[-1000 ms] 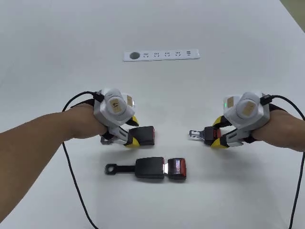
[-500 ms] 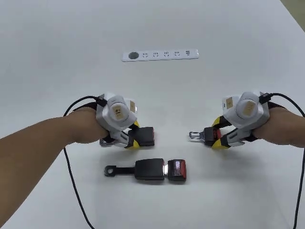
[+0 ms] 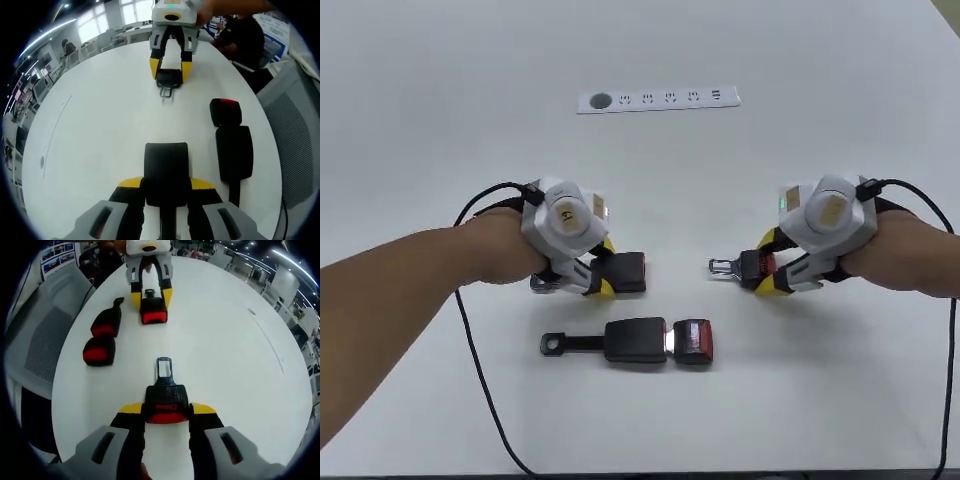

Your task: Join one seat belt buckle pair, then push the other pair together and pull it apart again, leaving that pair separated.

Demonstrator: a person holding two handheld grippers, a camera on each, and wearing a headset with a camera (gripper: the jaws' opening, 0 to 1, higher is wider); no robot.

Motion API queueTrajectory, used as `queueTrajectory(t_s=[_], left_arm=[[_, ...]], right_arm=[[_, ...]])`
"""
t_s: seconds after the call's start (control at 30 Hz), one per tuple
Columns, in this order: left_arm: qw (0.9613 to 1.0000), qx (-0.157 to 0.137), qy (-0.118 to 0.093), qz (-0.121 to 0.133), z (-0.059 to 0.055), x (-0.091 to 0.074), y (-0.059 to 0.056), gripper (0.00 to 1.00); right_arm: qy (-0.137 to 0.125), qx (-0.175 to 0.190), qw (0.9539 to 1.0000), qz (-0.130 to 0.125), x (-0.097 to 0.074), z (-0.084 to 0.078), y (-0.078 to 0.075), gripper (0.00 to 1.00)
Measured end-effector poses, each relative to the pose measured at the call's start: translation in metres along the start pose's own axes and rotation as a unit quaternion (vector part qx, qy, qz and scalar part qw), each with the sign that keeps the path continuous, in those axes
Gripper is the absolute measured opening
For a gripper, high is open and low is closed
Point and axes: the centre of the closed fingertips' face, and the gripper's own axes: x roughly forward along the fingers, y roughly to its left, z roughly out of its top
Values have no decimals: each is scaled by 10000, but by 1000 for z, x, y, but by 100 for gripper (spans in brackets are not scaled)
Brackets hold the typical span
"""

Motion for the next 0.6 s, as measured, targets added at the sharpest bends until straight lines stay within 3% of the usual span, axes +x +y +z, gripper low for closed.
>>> queueTrajectory(t_s=[0.13,0.6], left_arm=[[10000,-28,-50,23,0,0,1,33],[9999,-86,-126,19,0,0,2,33]], right_arm=[[-46,-10,10000,-25,6,9,-3,33],[-214,-216,9995,53,31,55,9,33]])
